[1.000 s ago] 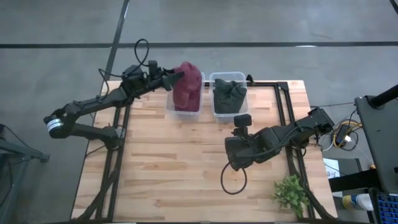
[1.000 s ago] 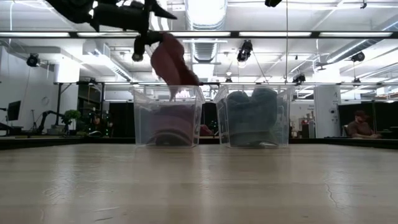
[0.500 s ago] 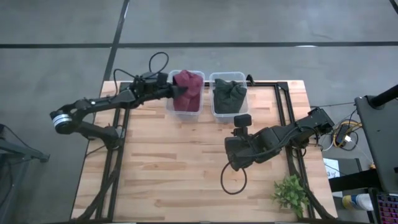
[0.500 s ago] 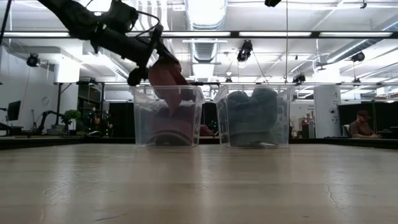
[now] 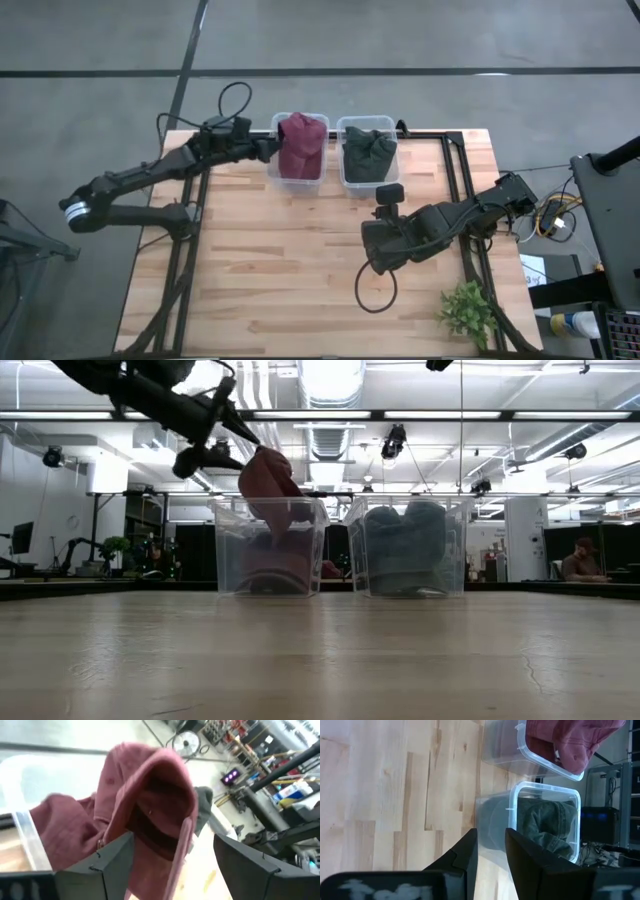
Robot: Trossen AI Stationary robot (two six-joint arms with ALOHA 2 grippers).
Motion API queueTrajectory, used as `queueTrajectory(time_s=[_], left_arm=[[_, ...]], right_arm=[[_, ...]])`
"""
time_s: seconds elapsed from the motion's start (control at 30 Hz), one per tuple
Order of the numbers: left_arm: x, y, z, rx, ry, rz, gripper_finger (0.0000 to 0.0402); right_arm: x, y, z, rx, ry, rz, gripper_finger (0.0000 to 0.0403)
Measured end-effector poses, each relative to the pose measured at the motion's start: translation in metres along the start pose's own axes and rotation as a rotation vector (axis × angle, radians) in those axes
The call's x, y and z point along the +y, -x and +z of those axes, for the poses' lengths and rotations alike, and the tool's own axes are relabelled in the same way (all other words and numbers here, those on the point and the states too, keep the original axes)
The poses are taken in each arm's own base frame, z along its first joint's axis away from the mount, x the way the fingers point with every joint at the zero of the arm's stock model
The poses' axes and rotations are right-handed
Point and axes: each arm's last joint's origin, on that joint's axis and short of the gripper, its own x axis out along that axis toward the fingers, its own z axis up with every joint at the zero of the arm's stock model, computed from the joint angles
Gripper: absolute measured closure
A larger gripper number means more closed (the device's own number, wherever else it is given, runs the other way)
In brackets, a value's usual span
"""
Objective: Pick & Place hat
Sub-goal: Put the red cap into the left transparent bin
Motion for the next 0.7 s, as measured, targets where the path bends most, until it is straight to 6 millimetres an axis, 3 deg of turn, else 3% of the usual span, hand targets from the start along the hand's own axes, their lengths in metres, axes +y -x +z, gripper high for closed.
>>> queueTrajectory(time_s=[0.1, 0.23, 0.37, 0.47, 0.7], left_arm=[[-0.006, 0.012, 0.006, -0.053, 0.003, -0.032, 0.0135], [-0.031, 0.03, 0.026, -0.195, -0.021, -0.179, 0.0135], [-0.054, 0.033, 0.044, -0.366, -0.075, -0.341, 0.0135], [-0.056, 0.017, 0.047, -0.357, -0.08, -0.338, 0.0135], [-0.049, -0.047, 0.042, -0.177, -0.092, -0.197, 0.0135]], right_arm=[[0.0, 0.0, 0.0, 0.0, 0.007, 0.0, 0.0308], [0.0, 0.0, 0.0, 0.0, 0.008, 0.001, 0.0304], [0.0, 0.0, 0.0, 0.0, 0.007, 0.001, 0.0303], [0.0, 0.0, 0.0, -0.001, 0.009, -0.002, 0.0306], [0.0, 0.0, 0.0, -0.001, 0.012, -0.004, 0.0314]])
